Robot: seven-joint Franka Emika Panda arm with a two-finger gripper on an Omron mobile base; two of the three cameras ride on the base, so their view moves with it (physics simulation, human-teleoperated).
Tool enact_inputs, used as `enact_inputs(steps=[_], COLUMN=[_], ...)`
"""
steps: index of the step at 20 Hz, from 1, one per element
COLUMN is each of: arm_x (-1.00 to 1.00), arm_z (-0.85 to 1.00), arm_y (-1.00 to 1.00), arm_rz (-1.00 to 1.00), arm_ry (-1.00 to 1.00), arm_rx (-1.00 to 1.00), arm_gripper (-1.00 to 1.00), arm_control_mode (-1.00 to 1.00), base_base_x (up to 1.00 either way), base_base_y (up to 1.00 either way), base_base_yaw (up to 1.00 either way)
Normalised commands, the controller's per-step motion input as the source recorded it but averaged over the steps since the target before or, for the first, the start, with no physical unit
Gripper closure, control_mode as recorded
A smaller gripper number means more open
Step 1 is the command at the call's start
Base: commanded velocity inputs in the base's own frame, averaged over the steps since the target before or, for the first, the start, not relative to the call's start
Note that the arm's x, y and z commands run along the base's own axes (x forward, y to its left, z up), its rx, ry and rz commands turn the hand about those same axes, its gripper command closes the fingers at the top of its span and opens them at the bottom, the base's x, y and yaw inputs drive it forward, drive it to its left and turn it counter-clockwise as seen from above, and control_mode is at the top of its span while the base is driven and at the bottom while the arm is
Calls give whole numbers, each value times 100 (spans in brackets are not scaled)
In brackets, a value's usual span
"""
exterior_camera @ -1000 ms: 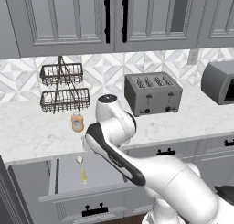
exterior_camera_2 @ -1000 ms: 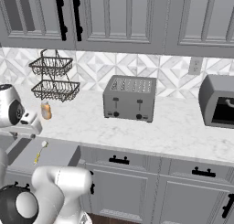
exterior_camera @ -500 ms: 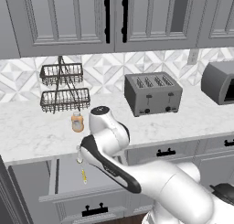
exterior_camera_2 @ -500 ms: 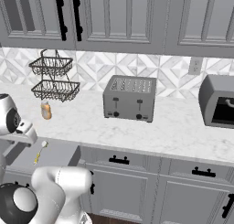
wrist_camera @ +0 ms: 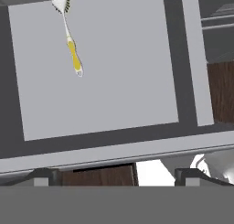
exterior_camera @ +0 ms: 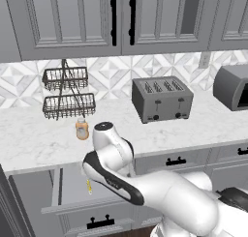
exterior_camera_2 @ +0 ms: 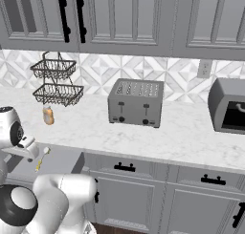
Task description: Pick the dish brush from the drawer and place it on the counter.
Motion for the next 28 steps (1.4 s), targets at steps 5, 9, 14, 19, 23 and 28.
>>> enact_inputs(steps=[5, 9, 14, 19, 23, 28], arm_x=[20, 37, 11, 1, 16, 15], arm_z=[-18, -14, -34, -45, -41, -37], arm_y=[9, 2, 6, 18, 9, 14], arm_rz=[-3, 0, 0, 6, 8, 8], arm_ry=[1, 0, 0, 0, 4, 1], arm_rx=[0, 0, 0, -1, 0, 0], arm_gripper=[-100, -100, -100, -100, -100, -100], arm_control_mode=[-100, -100, -100, -100, -100, -100], base_base_x=[0, 0, 0, 0, 0, 0], base_base_y=[0, 0, 0, 0, 0, 0], base_base_yaw=[0, 0, 0, 0, 0, 0])
